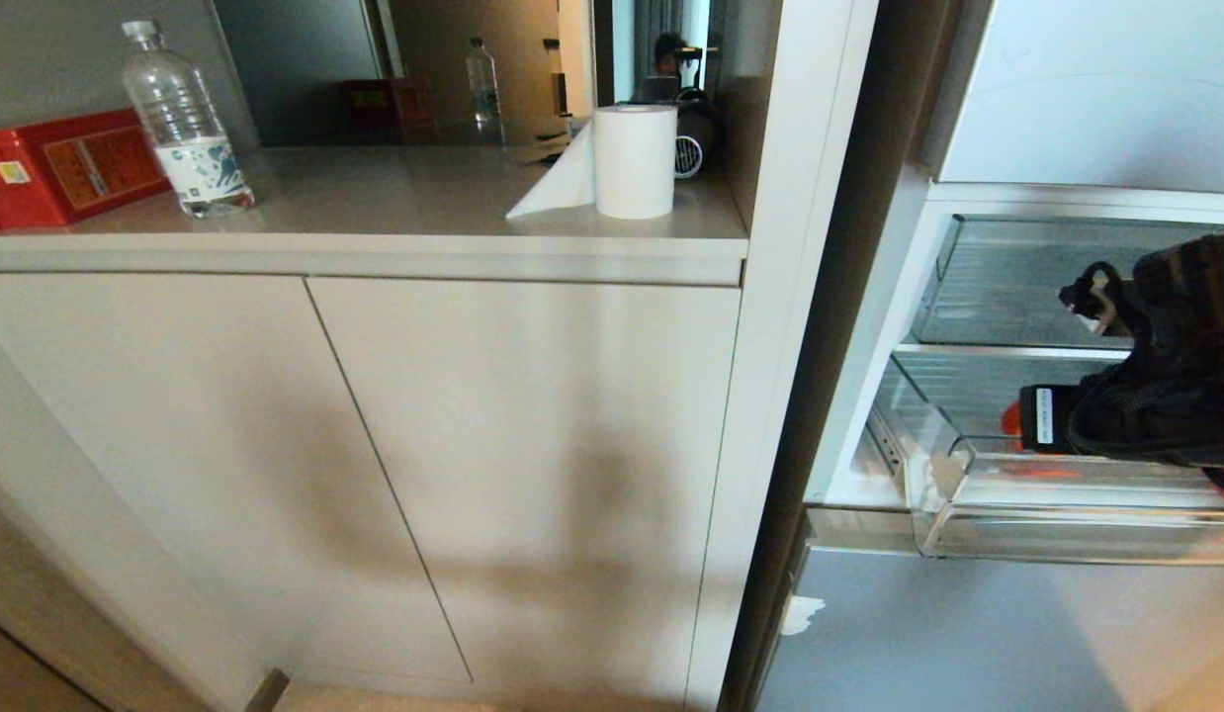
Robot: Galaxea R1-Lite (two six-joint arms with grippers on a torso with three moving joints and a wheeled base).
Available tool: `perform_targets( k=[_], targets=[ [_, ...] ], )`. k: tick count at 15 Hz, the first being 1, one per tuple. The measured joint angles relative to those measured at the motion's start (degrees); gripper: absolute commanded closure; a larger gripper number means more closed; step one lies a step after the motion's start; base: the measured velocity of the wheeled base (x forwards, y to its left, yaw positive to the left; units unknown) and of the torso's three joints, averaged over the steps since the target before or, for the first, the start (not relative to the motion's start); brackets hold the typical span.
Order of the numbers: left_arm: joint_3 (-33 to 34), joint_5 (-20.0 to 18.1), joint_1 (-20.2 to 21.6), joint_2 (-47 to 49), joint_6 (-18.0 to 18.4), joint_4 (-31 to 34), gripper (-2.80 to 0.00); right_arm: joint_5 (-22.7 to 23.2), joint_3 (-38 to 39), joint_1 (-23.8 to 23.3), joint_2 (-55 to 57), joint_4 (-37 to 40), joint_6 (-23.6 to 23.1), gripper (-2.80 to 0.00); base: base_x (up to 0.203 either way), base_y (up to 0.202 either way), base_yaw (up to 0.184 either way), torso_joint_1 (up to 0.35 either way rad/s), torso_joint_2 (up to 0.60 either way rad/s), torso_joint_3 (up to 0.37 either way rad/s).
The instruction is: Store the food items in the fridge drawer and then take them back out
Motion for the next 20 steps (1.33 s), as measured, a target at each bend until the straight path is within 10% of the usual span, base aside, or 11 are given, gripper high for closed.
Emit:
perform_targets(
  k=[9,16,17,20],
  targets=[
    [0.0,0.0,0.0,0.0,-0.01,0.0,0.0,0.26,-1.04,-0.27,-7.13,21.97,-0.29,0.0,0.0,0.0,0.0,0.0,0.0,0.0],
    [0.0,0.0,0.0,0.0,0.0,0.0,0.0,0.28,1.41,-4.1,-11.87,21.66,0.03,0.0,0.0,0.0,0.0,0.0,0.0,0.0],
    [0.0,0.0,0.0,0.0,-0.02,0.0,0.0,0.33,1.11,-5.44,-10.51,19.7,0.0,-2.8,0.0,0.0,0.0,0.0,0.0,0.0],
    [0.0,0.0,0.0,0.0,0.0,0.0,0.0,0.69,0.93,-7.91,-5.9,15.16,-0.02,-2.8,0.0,0.0,0.0,0.0,0.0,0.0]
  ],
)
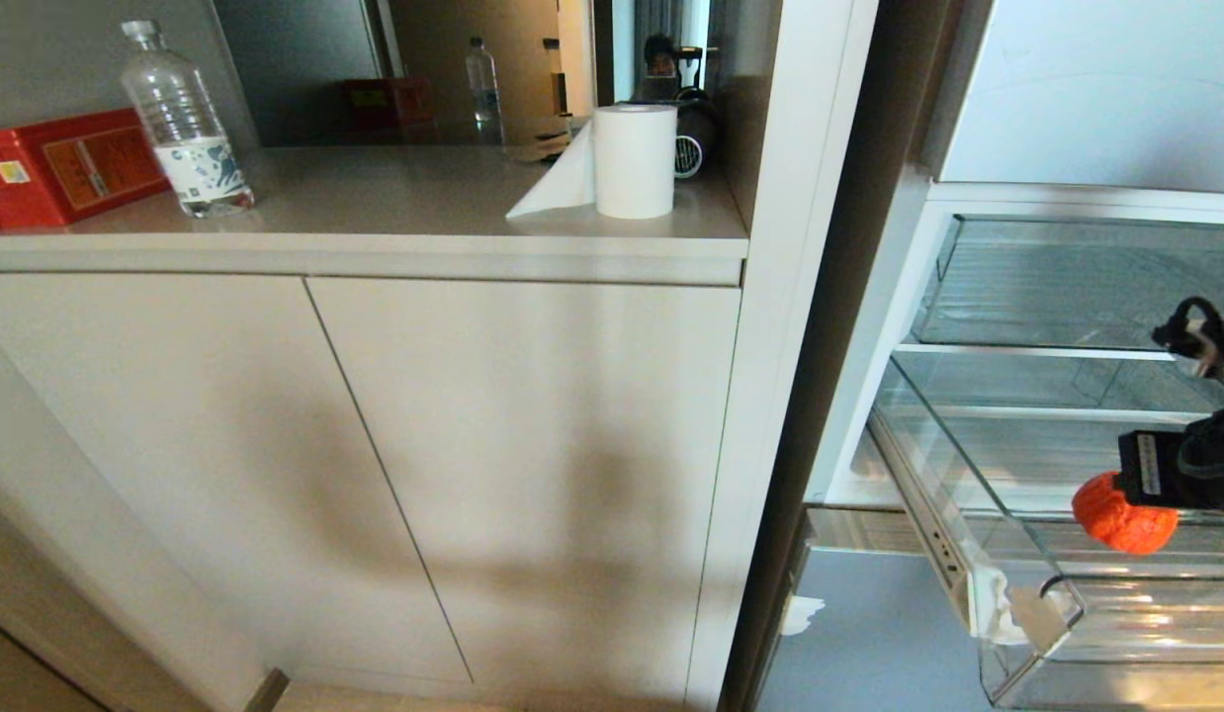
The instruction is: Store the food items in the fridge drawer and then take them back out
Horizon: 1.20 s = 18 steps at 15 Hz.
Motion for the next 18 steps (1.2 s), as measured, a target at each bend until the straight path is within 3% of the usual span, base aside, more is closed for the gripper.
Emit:
perform_targets(
  k=[3,9,18],
  targets=[
    [0.0,0.0,0.0,0.0,0.0,0.0,0.0,2.44,-1.73,-2.63,4.65,-1.02,0.25,-2.8,0.0,0.0,0.0,0.0,0.0,0.0],
    [0.0,0.0,0.0,0.0,0.0,0.02,0.0,2.84,-3.97,-9.87,10.76,-6.87,-0.16,-2.8,0.0,0.0,0.0,0.0,0.0,0.0],
    [0.0,0.0,0.0,0.0,-0.02,0.02,0.0,4.38,-4.62,-12.3,18.62,-11.1,0.53,-2.8,0.0,0.0,0.0,0.0,0.0,0.0]
  ],
)
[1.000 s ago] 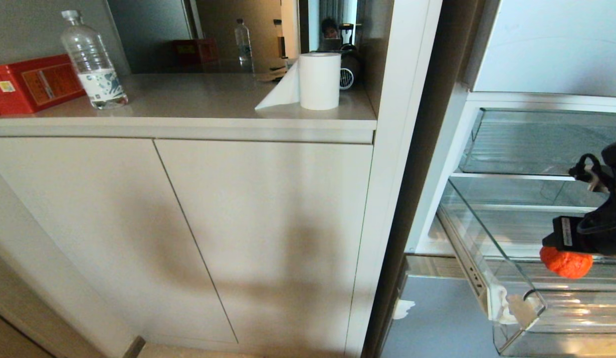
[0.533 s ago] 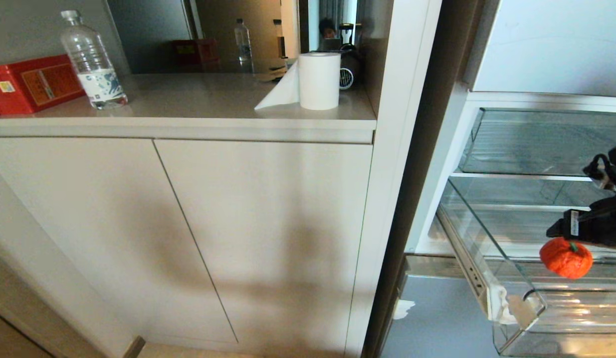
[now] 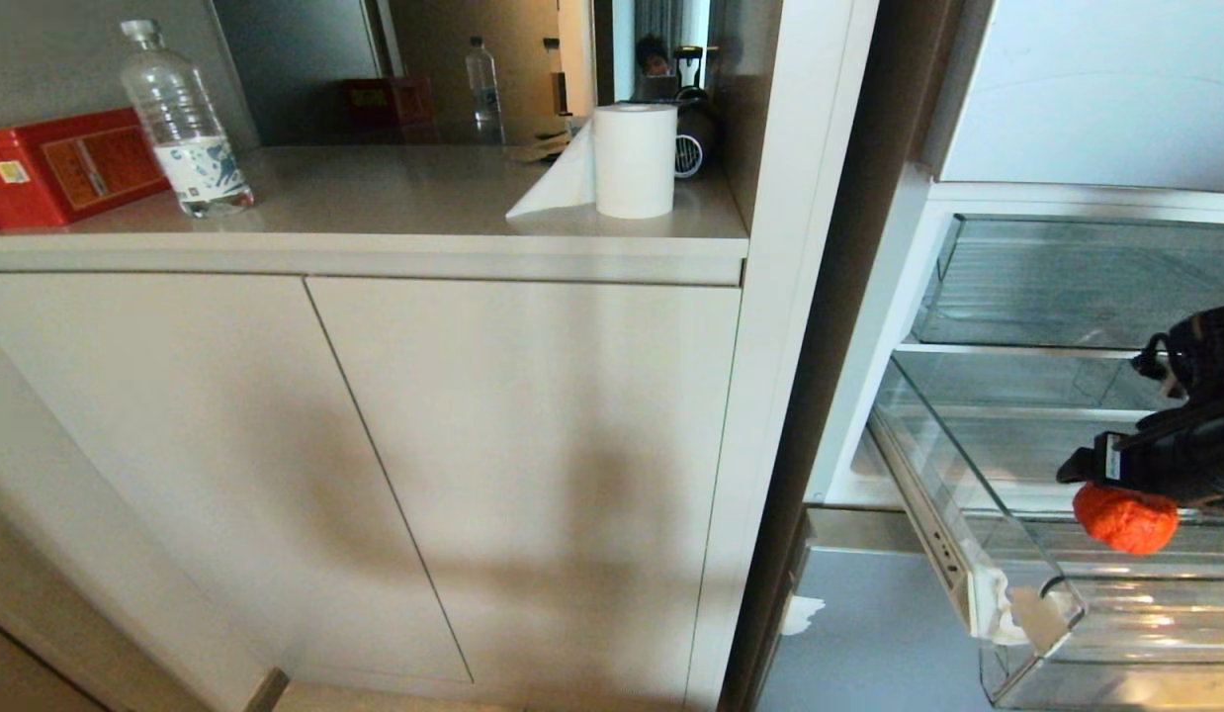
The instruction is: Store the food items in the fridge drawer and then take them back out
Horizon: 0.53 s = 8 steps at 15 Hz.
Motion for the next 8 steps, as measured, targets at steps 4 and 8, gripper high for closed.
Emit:
perform_targets(
  k=[4,8],
  targets=[
    [0.0,0.0,0.0,0.0,0.02,0.0,0.0,0.12,0.11,-0.15,1.12,-0.02,0.04,0.0,0.0,0.0,0.0,0.0,0.0,0.0],
    [0.0,0.0,0.0,0.0,0.02,0.0,0.0,0.14,0.5,-0.48,1.28,-0.09,0.16,0.0,0.0,0.0,0.0,0.0,0.0,0.0]
  ],
)
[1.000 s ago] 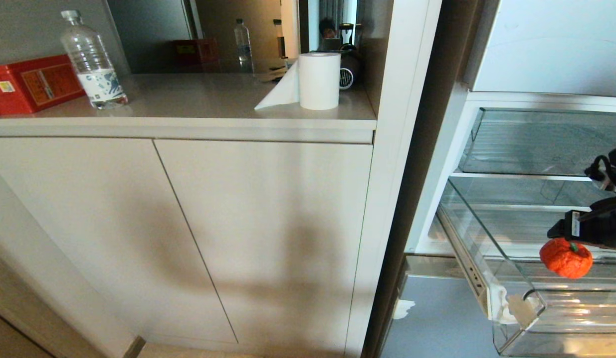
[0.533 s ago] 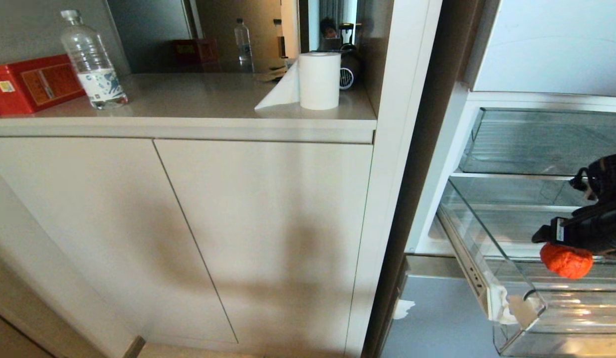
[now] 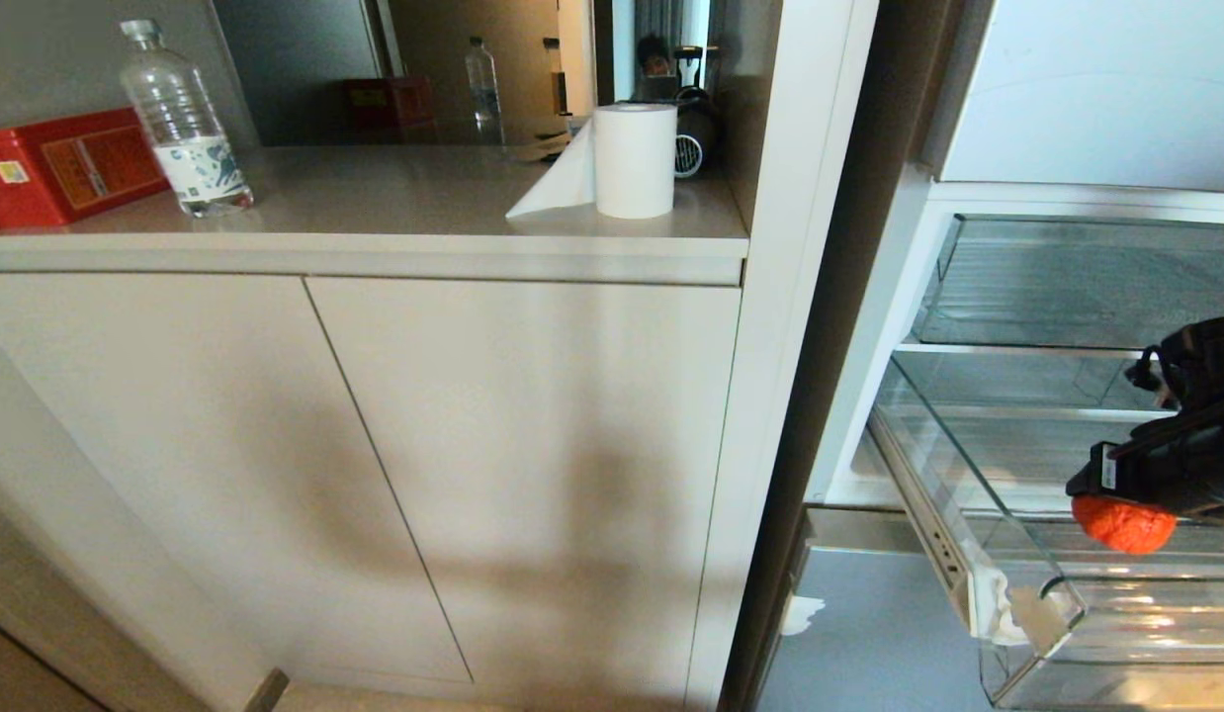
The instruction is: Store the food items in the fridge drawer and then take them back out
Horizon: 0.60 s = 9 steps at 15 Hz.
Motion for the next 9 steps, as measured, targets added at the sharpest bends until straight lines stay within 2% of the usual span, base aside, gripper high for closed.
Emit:
perform_targets(
  k=[4,9],
  targets=[
    [0.0,0.0,0.0,0.0,0.0,0.0,0.0,0.12,0.79,-0.02,-2.06,0.24,-0.07,0.0,0.0,0.0,0.0,0.0,0.0,0.0],
    [0.0,0.0,0.0,0.0,-0.01,-0.02,0.0,1.07,3.73,2.93,-17.02,2.66,-0.7,0.0,0.0,0.0,0.0,0.0,0.0,0.0]
  ],
)
